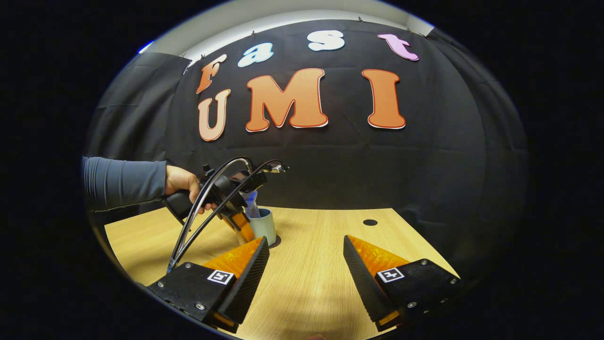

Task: Put the toothbrush and toothpaste on the desktop into the cup, then pick up the cup and place it on the coaster on the desktop.

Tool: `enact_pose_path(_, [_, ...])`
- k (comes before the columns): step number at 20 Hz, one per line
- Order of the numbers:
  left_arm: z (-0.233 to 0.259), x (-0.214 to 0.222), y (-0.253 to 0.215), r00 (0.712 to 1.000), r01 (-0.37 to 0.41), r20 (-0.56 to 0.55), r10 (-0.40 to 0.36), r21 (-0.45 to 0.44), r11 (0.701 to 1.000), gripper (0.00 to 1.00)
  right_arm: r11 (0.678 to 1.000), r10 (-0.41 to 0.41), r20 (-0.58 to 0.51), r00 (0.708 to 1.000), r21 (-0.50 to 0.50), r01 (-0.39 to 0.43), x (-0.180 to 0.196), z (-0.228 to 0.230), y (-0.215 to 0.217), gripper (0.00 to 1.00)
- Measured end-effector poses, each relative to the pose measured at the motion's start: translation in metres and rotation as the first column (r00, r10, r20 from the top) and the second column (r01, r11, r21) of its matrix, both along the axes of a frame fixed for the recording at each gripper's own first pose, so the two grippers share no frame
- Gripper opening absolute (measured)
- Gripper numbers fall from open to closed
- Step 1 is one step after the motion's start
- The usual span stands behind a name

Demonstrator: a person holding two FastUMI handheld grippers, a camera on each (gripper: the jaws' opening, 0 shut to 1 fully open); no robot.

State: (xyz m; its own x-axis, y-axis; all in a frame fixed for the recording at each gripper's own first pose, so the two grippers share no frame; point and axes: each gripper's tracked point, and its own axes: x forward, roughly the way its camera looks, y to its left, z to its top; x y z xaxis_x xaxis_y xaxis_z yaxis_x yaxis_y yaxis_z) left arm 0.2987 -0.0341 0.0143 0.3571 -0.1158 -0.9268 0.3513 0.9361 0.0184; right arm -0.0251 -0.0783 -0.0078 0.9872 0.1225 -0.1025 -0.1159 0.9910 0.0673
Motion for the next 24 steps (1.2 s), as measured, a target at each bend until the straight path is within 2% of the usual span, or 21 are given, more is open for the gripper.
enact_pose_path(1, [0.007, 0.007, 0.001, 0.999, 0.006, 0.034, -0.006, 0.003, 1.0, 0.37, 1.0, -0.001, -0.003, 1.0, 0.001, 0.001, 0.0, -0.001, 0.0, 0.95])
enact_pose_path(3, [0.019, 0.017, 0.001, 0.997, 0.014, 0.08, -0.014, -0.001, 1.0, 0.77, 1.0, 0.002, -0.005, 1.0, 0.004, -0.002, 0.001, -0.001, 0.002, 0.95])
enact_pose_path(4, [0.026, 0.018, 0.005, 0.994, 0.025, 0.105, -0.024, -0.011, 1.0, 0.89, 1.0, 0.003, -0.004, 1.0, 0.004, -0.003, 0.001, -0.001, 0.004, 0.95])
enact_pose_path(6, [0.028, 0.023, 0.013, 0.983, 0.034, 0.18, -0.031, -0.016, 0.999, 1.0, 1.0, 0.003, 0.001, 1.0, 0.004, -0.003, 0.004, 0.003, 0.008, 0.95])
enact_pose_path(9, [0.055, 0.016, 0.017, 0.95, 0.025, 0.313, -0.01, -0.044, 0.999, 1.0, 1.0, 0.004, 0.037, 0.999, 0.004, -0.004, 0.008, 0.018, 0.02, 0.95])
enact_pose_path(12, [0.075, 0.003, 0.028, 0.888, 0.007, 0.458, 0.031, -0.08, 0.997, 1.0, 1.0, -0.009, 0.087, 0.996, -0.001, 0.01, 0.013, 0.032, 0.031, 0.95])
enact_pose_path(15, [0.096, -0.014, 0.037, 0.826, -0.016, 0.558, 0.078, -0.115, 0.993, 1.0, 1.0, -0.007, 0.115, 0.993, -0.003, 0.007, 0.02, 0.044, 0.047, 0.95])
enact_pose_path(16, [0.106, -0.02, 0.044, 0.792, -0.027, 0.603, 0.093, -0.117, 0.993, 1.0, 1.0, -0.005, 0.123, 0.992, -0.004, 0.005, 0.022, 0.046, 0.051, 0.95])
enact_pose_path(18, [0.132, -0.024, 0.061, 0.702, -0.056, 0.701, 0.123, -0.117, 0.992, 1.0, 1.0, -0.009, 0.132, 0.991, -0.019, 0.012, 0.025, 0.049, 0.059, 0.94])
enact_pose_path(19, [0.14, -0.026, 0.065, 0.67, -0.057, 0.729, 0.142, -0.14, 0.989, 1.0, 0.999, -0.03, 0.14, 0.99, -0.032, 0.034, 0.028, 0.05, 0.059, 0.94])
enact_pose_path(20, [0.139, -0.032, 0.064, 0.661, -0.048, 0.734, 0.155, -0.165, 0.985, 1.0, 0.998, -0.037, 0.152, 0.988, -0.037, 0.043, 0.029, 0.053, 0.061, 0.95])
enact_pose_path(22, [0.146, -0.037, 0.074, 0.614, -0.062, 0.768, 0.182, -0.183, 0.981, 0.99, 0.999, -0.019, 0.159, 0.987, -0.035, 0.025, 0.029, 0.056, 0.076, 0.95])
enact_pose_path(24, [0.161, -0.049, 0.085, 0.541, -0.088, 0.818, 0.196, -0.177, 0.98, 1.0, 0.999, -0.003, 0.165, 0.986, -0.036, 0.009, 0.029, 0.059, 0.089, 0.95])
